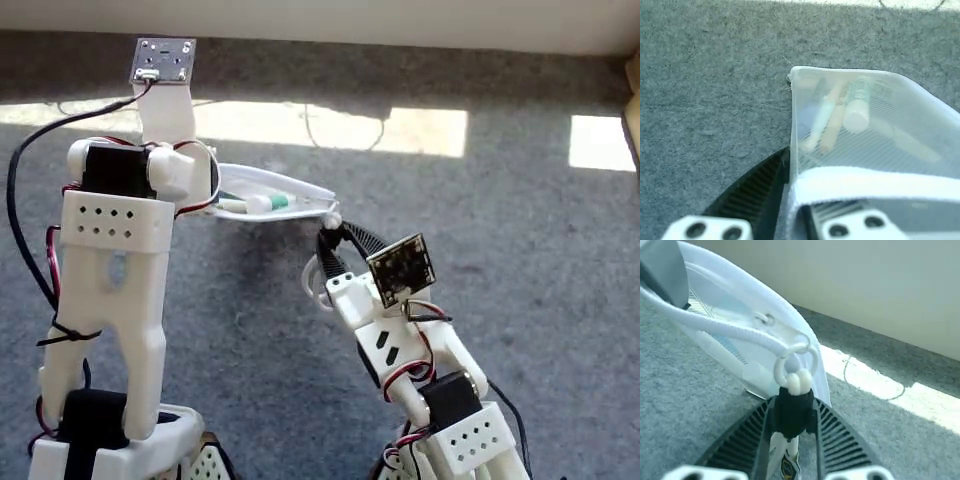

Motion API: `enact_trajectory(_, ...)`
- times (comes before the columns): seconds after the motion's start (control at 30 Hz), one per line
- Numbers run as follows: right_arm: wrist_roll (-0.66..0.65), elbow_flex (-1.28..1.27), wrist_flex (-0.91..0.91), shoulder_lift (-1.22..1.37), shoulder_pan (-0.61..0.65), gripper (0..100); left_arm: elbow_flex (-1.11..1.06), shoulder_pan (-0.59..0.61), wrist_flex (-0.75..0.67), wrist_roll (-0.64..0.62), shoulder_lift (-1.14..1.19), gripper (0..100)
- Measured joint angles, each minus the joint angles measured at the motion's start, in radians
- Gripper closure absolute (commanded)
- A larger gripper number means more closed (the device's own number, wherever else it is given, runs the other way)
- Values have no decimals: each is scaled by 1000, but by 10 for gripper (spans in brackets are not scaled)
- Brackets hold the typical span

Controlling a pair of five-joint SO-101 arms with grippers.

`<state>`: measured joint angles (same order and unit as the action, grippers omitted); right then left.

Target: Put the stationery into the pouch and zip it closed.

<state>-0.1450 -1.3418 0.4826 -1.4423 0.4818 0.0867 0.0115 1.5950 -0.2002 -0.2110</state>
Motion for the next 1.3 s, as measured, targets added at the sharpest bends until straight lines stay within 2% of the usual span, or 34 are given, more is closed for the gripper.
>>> enact_trajectory(0.17, -18, 118, 204, 0, 0, 994, 25, 5, -5, 77, 9, 966)
enact_trajectory(0.37, -21, 183, 396, -21, 0, 994, 41, -8, -6, 127, 15, 780)
enact_trajectory(0.63, -103, 183, 608, -316, 71, 994, 48, -130, -26, 130, 15, 780)
enact_trajectory(0.87, -130, 176, 628, -384, 69, 994, 57, -264, -100, 135, 14, 780)
enact_trajectory(1.3, -137, 176, 628, -384, 66, 993, 57, -390, -247, 138, 15, 774)
